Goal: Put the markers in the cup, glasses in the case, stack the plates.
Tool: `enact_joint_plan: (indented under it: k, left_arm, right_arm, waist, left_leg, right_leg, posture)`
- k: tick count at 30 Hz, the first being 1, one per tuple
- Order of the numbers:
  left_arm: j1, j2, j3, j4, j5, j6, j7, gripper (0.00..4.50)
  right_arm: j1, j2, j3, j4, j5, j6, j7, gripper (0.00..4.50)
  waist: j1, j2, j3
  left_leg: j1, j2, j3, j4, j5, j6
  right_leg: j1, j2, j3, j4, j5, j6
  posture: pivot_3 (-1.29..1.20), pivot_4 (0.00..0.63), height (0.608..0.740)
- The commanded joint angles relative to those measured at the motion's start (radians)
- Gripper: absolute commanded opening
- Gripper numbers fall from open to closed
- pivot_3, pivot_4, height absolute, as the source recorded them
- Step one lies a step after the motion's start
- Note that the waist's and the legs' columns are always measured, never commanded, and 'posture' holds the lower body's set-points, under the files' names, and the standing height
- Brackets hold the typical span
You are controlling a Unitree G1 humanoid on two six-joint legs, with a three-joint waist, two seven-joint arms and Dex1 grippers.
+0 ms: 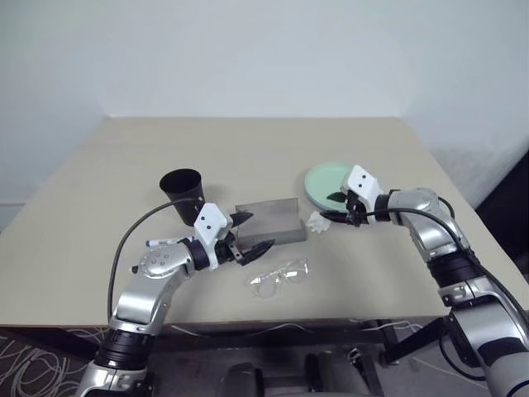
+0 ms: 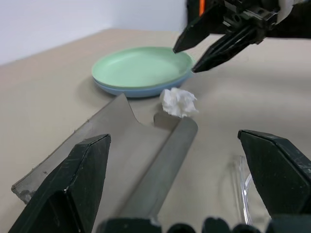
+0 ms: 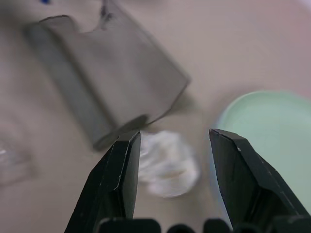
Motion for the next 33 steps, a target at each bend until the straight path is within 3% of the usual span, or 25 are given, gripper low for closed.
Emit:
enact_joint_plan:
  k: [1,8,17,20,25,33]
  left_arm:
    - [-0.021,0.025,0.024,-0.012,-0.018,0.011,-0.033,4.5]
    - [-0.01,0.026,0.019,-0.033,-0.015,0.027,-0.043,4.5]
    - [0.008,0.014,0.015,-0.07,-0.014,0.046,-0.025,4.5]
    - [0.012,0.009,0.013,-0.077,-0.011,0.049,-0.02,4.5]
    - [0.016,0.003,0.007,-0.085,-0.009,0.051,-0.016,4.5]
    - [0.028,0.004,0.006,-0.095,-0.007,0.047,-0.018,4.5]
  right_arm:
    - [-0.004,0.027,-0.013,-0.041,-0.001,0.033,-0.046,2.43]
    - [-0.03,0.113,0.006,0.056,-0.047,0.005,-0.134,2.43]
    - [-0.046,0.14,0.047,0.174,-0.128,-0.044,-0.197,2.43]
    - [-0.049,0.142,0.049,0.197,-0.144,-0.042,-0.21,1.85]
    - [-0.04,0.137,0.041,0.171,-0.133,-0.04,-0.202,0.1]
    - [-0.041,0.127,-0.032,0.036,-0.066,0.013,-0.181,0.04]
  waist:
    - [-0.001,0.0,0.0]
    - [0.001,0.0,0.0]
    - [0.0,0.0,0.0]
    - [0.0,0.0,0.0]
    - [0.0,0.0,0.0]
    - [0.0,0.0,0.0]
  left_leg:
    - [0.0,0.0,0.001,0.0,0.0,0.0]
    - [0.001,0.0,0.0,0.0,0.0,0.0]
    - [0.0,0.0,0.0,-0.001,0.0,0.0]
    - [0.0,0.0,0.0,0.0,0.0,0.0]
    - [0.001,0.0,0.001,0.0,0.0,0.0]
    - [0.0,0.0,0.0,0.0,0.0,0.0]
  right_leg:
    - [0.0,0.0,0.0,0.0,0.0,0.0]
    - [-0.001,0.0,0.0,0.001,0.0,-0.001]
    - [-0.001,0.0,0.001,0.001,0.001,0.001]
    - [0.0,0.0,0.001,0.001,0.001,0.001]
    - [0.0,0.0,0.001,0.001,0.001,0.001]
    - [0.0,0.0,0.001,0.001,0.001,0.001]
  posture:
    - [0.0,0.0,0.74]
    - [0.0,0.0,0.74]
    - [0.0,0.0,0.74]
    - [0.0,0.0,0.74]
    - [0.0,0.0,0.74]
    - [0.0,0.0,0.74]
